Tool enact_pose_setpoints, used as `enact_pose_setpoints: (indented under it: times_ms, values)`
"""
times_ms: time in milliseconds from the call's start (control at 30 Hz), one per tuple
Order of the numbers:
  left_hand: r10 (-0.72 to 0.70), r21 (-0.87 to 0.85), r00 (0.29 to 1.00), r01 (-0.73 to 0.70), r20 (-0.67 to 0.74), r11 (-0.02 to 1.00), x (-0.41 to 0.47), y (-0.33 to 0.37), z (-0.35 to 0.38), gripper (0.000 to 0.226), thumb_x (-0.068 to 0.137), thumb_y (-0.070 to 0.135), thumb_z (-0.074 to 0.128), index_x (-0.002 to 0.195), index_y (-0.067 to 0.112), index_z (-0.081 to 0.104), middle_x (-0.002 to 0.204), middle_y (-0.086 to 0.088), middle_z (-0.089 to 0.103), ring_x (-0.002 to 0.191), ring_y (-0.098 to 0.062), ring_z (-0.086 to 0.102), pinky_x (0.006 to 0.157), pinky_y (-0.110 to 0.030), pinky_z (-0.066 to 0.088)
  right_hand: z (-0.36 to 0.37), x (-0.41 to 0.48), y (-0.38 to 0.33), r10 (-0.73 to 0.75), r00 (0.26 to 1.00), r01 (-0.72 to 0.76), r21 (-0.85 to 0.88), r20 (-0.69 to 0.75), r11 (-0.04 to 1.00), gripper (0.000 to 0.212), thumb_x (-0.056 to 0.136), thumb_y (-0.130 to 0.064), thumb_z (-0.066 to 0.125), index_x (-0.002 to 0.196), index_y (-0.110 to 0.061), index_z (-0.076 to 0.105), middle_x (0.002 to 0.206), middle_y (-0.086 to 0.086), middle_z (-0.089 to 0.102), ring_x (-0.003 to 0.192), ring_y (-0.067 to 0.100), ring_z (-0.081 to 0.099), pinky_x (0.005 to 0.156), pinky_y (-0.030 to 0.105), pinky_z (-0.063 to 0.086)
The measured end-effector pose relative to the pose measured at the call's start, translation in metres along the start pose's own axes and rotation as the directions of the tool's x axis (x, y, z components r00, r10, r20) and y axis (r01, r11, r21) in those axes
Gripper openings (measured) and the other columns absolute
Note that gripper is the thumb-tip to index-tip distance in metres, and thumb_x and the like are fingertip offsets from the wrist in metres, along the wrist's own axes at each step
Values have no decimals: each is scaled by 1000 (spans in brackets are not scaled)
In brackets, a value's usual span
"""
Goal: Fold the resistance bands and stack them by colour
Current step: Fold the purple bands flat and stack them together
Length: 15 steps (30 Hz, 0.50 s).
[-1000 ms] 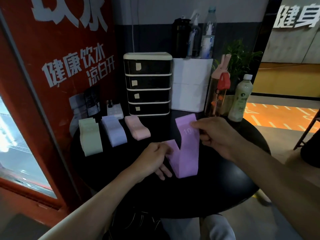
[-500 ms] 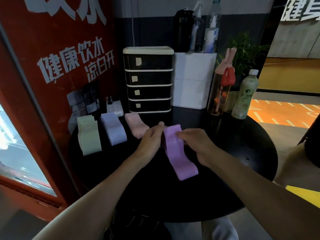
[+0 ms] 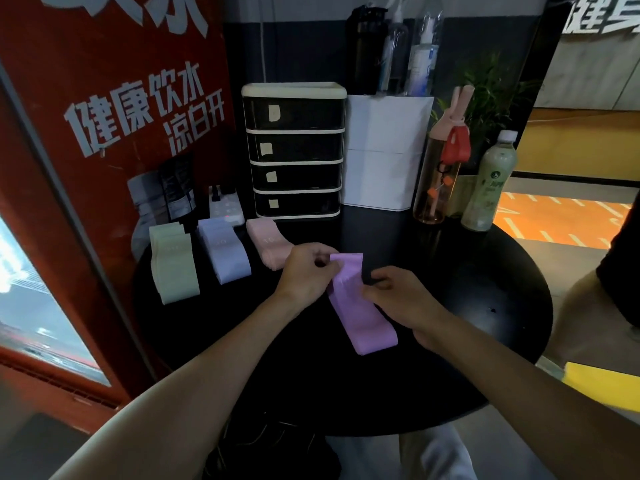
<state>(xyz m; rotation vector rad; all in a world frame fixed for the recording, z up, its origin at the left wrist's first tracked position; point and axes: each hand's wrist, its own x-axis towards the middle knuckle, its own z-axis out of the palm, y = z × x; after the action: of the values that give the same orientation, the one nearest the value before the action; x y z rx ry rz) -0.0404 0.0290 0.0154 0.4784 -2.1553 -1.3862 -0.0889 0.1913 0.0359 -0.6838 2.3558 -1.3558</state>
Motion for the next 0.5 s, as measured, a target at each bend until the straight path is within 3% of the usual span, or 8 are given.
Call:
enact_pose_setpoints:
  times_ms: [67,133,200,300,400,500]
  values:
    - [-3,30,1000,3,6,1000,2,-1,2,10,89,3,68,93,12,70,77,0,67,65,-10,61,59,-16,51,-1,-5,5,1,1000,0,-75,7,997,33,87,-19,63,109,5,61,108,21,66,100,32,64,95,48,49]
    - [-16,54,1000,15,21,998,3,-4,1,7,90,4,68,94,7,72,74,-4,69,61,-14,63,59,-21,54,-1,-11,14,-13,1000,14,-139,10,990,16,81,-32,63,87,-19,69,81,3,70,83,22,65,92,50,48]
    - [-31,74,999,29,31,997,4,-9,-1,9,90,4,67,89,11,73,70,-3,69,59,-13,64,61,-24,55,-1,-14,23,-16,1000,18,-212,9,977,20,71,-45,57,64,-28,63,57,-9,58,66,13,57,87,50,46]
    - [-36,129,998,29,53,991,7,-14,-3,19,86,6,69,77,22,70,71,4,69,64,-6,63,63,-18,49,0,-20,32,-37,999,26,-264,-34,964,26,79,-41,60,68,-17,65,57,-7,56,69,10,58,86,41,37]
    - [-40,201,994,18,106,979,10,-15,-4,18,82,4,72,77,20,68,76,6,67,71,-8,61,69,-19,47,1,-27,35,-93,992,62,-321,-82,945,29,83,-40,62,78,-12,67,64,-3,61,74,7,59,78,35,28]
    - [-51,241,980,3,194,971,16,-10,-7,14,83,3,71,81,16,66,80,-1,68,76,-15,64,73,-23,49,2,-28,36,-106,990,65,-374,-90,925,33,83,-43,61,70,-13,62,65,-3,61,75,8,58,76,35,23]
